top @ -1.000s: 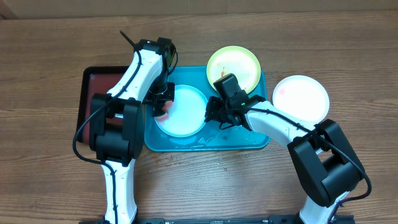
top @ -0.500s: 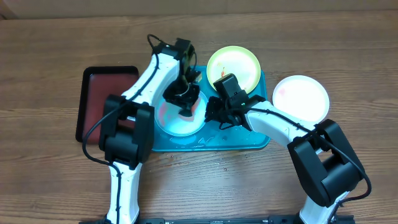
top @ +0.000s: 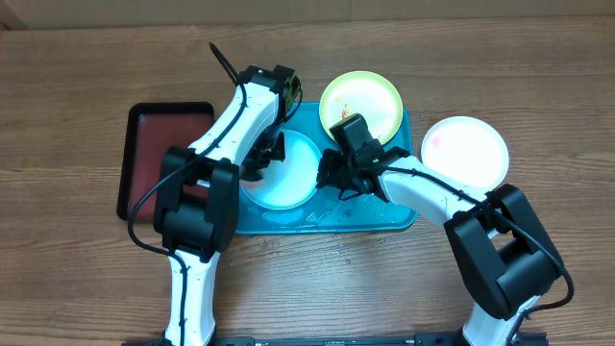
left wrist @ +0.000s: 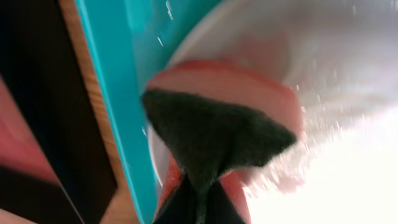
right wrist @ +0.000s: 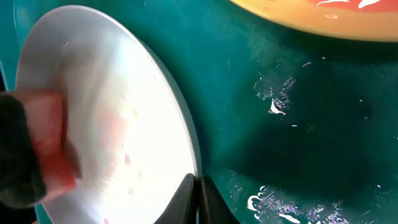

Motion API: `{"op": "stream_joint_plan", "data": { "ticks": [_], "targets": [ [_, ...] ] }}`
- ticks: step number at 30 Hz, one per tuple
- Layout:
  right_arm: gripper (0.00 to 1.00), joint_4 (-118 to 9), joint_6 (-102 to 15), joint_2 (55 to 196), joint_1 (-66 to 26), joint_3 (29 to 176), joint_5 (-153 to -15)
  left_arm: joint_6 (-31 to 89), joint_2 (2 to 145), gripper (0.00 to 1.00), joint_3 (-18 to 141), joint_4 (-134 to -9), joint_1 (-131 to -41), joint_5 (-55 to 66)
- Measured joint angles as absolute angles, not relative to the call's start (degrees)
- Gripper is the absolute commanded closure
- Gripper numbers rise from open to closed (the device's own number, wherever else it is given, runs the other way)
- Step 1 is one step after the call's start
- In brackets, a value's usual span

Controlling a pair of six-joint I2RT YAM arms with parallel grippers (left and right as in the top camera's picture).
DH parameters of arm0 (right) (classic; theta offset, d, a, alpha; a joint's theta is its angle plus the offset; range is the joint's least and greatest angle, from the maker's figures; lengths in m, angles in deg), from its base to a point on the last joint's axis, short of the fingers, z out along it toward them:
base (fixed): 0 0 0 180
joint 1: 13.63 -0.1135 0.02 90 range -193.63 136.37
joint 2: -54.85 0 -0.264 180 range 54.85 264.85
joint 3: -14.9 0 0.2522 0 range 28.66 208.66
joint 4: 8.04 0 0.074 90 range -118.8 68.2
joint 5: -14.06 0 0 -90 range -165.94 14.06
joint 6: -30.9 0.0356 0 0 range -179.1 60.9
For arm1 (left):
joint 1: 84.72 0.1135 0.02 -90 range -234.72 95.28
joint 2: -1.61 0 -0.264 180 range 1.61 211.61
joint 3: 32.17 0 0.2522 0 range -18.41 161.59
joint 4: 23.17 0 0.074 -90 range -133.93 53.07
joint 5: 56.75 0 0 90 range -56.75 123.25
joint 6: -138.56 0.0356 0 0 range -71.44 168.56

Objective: Clean dirty plates on tray and stack at the side
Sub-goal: 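Scrub the light blue plate with the sponge while right gripper holds it, then lift the sponge with the left gripper up and away to the left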

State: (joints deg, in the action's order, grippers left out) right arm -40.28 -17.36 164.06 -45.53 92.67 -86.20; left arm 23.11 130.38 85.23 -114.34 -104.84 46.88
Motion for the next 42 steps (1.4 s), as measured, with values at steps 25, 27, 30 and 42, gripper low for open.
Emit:
{"op": "stream_joint_plan", "data": {
  "ticks": [25, 27, 30, 42],
  "targets": [
    [0.96, -40.10, -17.34, 164.11, -45.53, 92.67, -86.22, 12.40, 130.38, 0.96, 79.74, -110.20, -107.22, 51.97],
    [0.96, -39.97, -17.36, 164.13, -45.53, 92.67, -86.29, 11.80, 130.38, 0.96, 79.13, -109.94, -107.37, 52.56],
    [0.96, -39.95, -17.36, 164.15, -45.55, 92.67, -86.29, 12.48, 130.38, 0.96, 79.15, -109.70, -107.42, 52.35],
    [0.96, -41.00, -17.34, 164.15, -45.16, 92.69, -89.68, 25.29, 130.53, 0.96, 100.83, -109.51, -105.80, 37.11]
  ]
}}
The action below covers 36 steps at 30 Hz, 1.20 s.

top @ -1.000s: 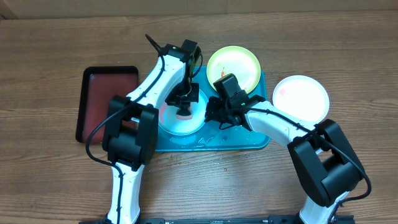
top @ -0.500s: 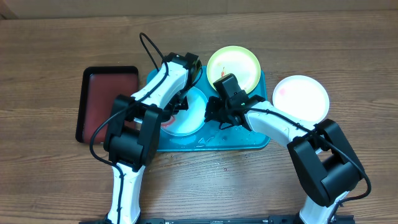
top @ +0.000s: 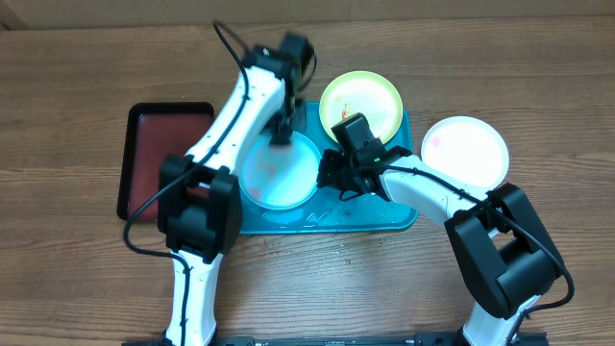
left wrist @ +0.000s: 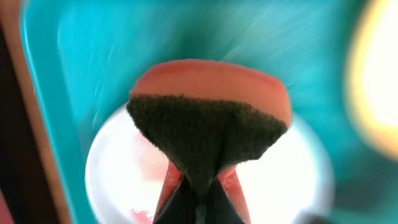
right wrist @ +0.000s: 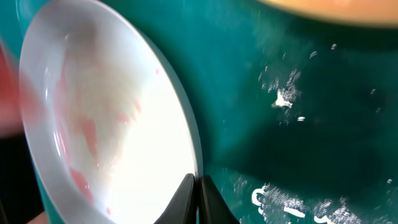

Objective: Clean dirty plates on tray and stack at the side
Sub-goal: 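Lift the sponge with the left gripper up and away to the left, then lift the light blue plate with the right gripper and carry it right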

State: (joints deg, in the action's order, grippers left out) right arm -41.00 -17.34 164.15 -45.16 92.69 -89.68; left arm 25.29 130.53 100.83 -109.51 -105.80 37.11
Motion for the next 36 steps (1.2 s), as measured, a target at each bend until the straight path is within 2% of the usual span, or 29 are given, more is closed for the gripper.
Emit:
{"op": "stream_joint_plan", "data": {
  "ticks": [3, 7, 11, 15, 19, 25, 30, 36],
  "targets": [
    [0.94, -41.52, -17.32, 164.15, -45.16, 92.69, -90.90, 26.78, 130.51, 0.96, 108.13, -109.61, -104.03, 34.34],
    [0.83, -41.92, -17.08, 164.30, -45.25, 92.69, -91.45, 27.80, 130.51, 0.96, 112.33, -110.25, -100.01, 32.74],
    [0.82, -41.13, -16.97, 165.59, -45.23, 92.69, -91.62, 27.83, 130.51, 0.96, 112.40, -113.02, -96.20, 32.35],
    [0.85, -40.15, -16.23, 166.34, -45.25, 92.69, -92.08, 27.83, 130.51, 0.96, 112.07, -113.88, -94.32, 32.37],
    [0.96, -39.69, -15.59, 166.73, -45.23, 92.74, -92.58, 27.85, 130.51, 0.96, 110.56, -114.05, -94.50, 32.35],
    [0.96, -41.79, -15.59, 166.84, -45.09, 93.15, -94.70, 28.00, 130.51, 0.96, 109.03, -114.10, -94.48, 32.35],
    [0.96, -49.68, -18.94, 165.27, -43.96, 94.46, -94.60, 28.00, 130.51, 0.96, 108.79, -114.10, -94.48, 32.33],
    [0.96, -59.34, -23.53, 154.42, -43.46, 95.32, -80.93, 28.00, 130.51, 0.96, 108.79, -114.14, -94.48, 32.33]
  ]
}}
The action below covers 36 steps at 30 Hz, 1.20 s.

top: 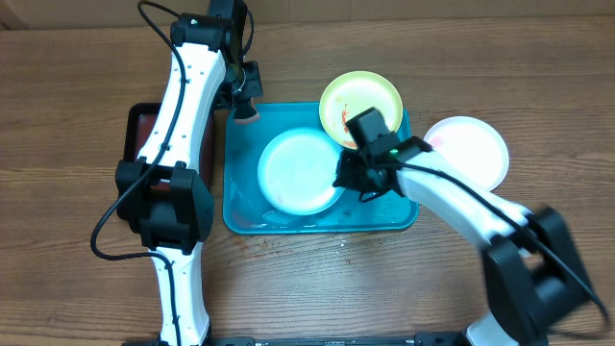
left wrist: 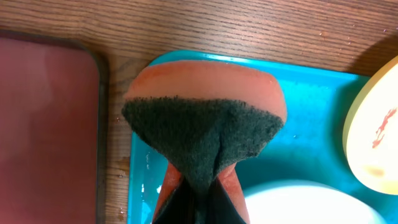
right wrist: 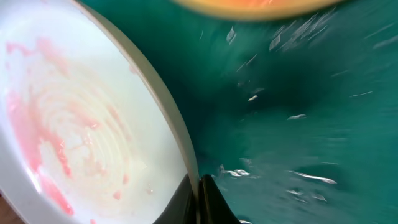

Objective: Clean dirty plates on tray and stack at the side
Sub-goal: 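Lift the light blue plate with the right gripper and carry it right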

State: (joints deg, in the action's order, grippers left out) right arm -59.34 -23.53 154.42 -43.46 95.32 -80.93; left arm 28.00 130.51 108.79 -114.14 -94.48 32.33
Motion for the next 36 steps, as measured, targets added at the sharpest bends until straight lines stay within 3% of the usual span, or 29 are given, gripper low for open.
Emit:
{"op": "stream_joint_plan", "data": {
  "ticks": [7, 22, 30, 36],
  "targets": [
    [0.96, -67.03, -25.73, 143.98, -50.41, 97.13, -52.96, 28.00, 130.51, 0.96, 108.79, -114.79, -94.48, 32.33],
    [0.96, -69.87, -26.37, 144.13, -67.32, 97.13, 2.91, 28.00, 130.51, 0.96, 108.68, -115.17, -94.48, 32.33],
    [0.96, -70.94, -26.65, 144.13, -67.78, 97.13, 9.51, 28.00, 130.51, 0.96, 108.68, -115.17, -94.48, 32.33],
    [0.96, -72.98, -26.72, 144.13, -66.45, 97.13, -1.00, 28.00, 130.51, 0.96, 108.66, -115.17, -94.48, 32.35]
  ]
}}
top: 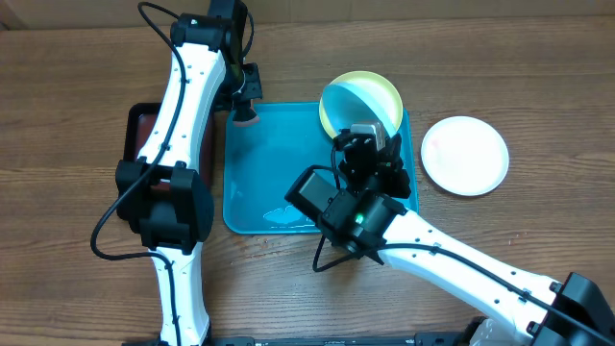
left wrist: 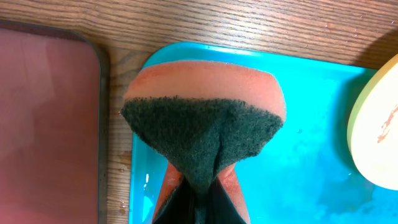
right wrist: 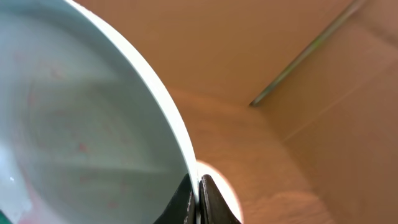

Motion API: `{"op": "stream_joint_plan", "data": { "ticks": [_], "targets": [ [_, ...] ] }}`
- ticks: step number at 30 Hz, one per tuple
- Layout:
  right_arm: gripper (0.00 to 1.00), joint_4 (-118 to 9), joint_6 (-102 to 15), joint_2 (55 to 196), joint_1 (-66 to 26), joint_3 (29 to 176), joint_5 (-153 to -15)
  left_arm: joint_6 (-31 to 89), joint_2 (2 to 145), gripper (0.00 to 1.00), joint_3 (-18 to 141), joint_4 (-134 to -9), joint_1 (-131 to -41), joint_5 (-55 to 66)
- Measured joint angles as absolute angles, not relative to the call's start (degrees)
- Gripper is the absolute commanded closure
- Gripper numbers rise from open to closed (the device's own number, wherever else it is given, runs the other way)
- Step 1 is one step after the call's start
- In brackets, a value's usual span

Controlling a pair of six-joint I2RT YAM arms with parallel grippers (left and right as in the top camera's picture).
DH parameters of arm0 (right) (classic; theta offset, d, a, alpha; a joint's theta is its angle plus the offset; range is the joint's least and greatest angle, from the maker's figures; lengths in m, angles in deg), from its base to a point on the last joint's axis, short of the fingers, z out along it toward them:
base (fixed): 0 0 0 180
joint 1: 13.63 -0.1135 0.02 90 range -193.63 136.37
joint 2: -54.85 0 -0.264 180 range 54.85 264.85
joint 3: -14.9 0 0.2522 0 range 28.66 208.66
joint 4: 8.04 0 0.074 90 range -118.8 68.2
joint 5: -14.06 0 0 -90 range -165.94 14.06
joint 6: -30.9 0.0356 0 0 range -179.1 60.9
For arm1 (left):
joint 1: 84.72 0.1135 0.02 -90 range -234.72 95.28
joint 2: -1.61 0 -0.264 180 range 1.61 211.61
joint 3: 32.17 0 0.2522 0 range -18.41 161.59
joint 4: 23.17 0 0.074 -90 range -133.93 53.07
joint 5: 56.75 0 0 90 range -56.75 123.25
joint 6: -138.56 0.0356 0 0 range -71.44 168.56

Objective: Clean dirty plates on tray and stack at the side
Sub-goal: 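Lift the light blue plate with the right gripper and carry it right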

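Observation:
My right gripper (right wrist: 198,186) is shut on the rim of a white plate (right wrist: 81,124), which it holds tilted high above the teal tray (top: 279,173). From overhead the lifted plate (top: 342,108) partly covers a yellow-green plate (top: 380,94) with red smears at the tray's far right. My left gripper (left wrist: 199,199) is shut on an orange sponge with a dark green scrub face (left wrist: 205,124), hovering over the tray's far left corner (left wrist: 186,56). Another white plate (top: 465,155) lies on the table to the right.
A dark red tray (top: 144,154) lies left of the teal one. Water streaks sit on the teal tray's floor (top: 288,216). My right arm (top: 432,255) crosses the table's front right. A cardboard wall (right wrist: 298,74) fills the right wrist view.
My right gripper has lifted the white plate off the teal tray and tilted it up in front of the yellow-green plate. The left arm and sponge have stayed put.
The sponge was pressed on the white plate in the tray while my right gripper pinched its rim. Then the sponge was above the plate's far edge, then over the tray's far left corner with the plate further right. Now the plate is in the air.

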State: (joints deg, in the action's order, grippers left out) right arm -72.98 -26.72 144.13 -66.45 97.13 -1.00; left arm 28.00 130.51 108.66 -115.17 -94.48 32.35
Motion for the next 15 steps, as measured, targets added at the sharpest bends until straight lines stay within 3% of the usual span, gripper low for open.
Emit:
{"op": "stream_joint_plan", "data": {
  "ticks": [8, 15],
  "targets": [
    [0.96, -72.93, -26.74, 144.06, -51.48, 97.13, -27.67, 28.00, 130.51, 0.96, 108.64, -115.45, -94.48, 32.33],
    [0.96, -71.49, -29.93, 143.32, -27.04, 97.13, -56.96, 28.00, 130.51, 0.96, 108.64, -115.43, -94.48, 32.33]
  ]
}}
